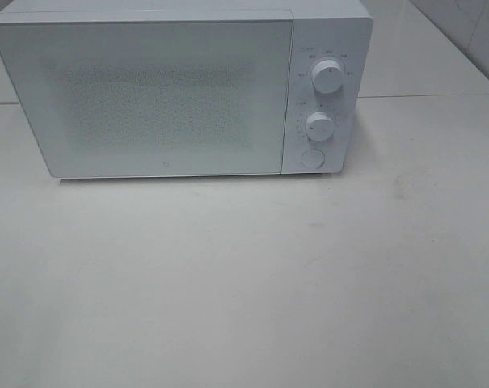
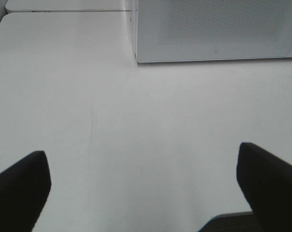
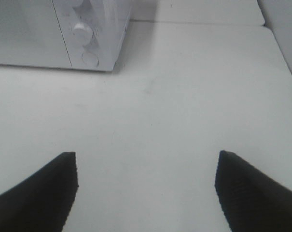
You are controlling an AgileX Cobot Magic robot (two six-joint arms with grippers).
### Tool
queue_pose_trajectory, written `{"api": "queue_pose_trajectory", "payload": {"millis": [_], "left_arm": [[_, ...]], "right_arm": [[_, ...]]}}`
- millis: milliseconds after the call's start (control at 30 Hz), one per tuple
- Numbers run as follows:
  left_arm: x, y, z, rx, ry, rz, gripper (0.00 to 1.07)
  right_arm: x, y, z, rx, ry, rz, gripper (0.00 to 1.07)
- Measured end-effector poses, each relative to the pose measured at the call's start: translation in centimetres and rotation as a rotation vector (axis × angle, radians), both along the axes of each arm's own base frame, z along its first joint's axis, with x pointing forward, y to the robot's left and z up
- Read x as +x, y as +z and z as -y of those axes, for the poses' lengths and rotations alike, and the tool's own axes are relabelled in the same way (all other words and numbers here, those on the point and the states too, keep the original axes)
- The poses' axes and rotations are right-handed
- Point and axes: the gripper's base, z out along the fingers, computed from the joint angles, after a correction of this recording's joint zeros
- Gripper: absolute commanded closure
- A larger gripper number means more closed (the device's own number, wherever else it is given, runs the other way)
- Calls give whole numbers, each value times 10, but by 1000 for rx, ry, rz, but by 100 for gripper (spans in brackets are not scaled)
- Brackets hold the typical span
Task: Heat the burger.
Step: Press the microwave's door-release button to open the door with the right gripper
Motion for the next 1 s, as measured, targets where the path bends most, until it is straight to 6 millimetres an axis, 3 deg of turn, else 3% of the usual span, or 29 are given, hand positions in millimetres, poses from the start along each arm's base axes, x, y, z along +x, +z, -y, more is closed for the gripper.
{"api": "queue_pose_trajectory", "payload": {"millis": [133,300,633,1000], "left_arm": [[0,0,0,0,0,0,5],[0,0,0,0,0,0,5],[0,0,0,0,0,0,5],[0,0,0,0,0,0,5]], "right_arm": [[9,9,-2,3,3,32,31],[33,20,-6,3,11,59,31],[97,33,-17,9,31,132,31],[160,24,-29,12,49,152,31]]}}
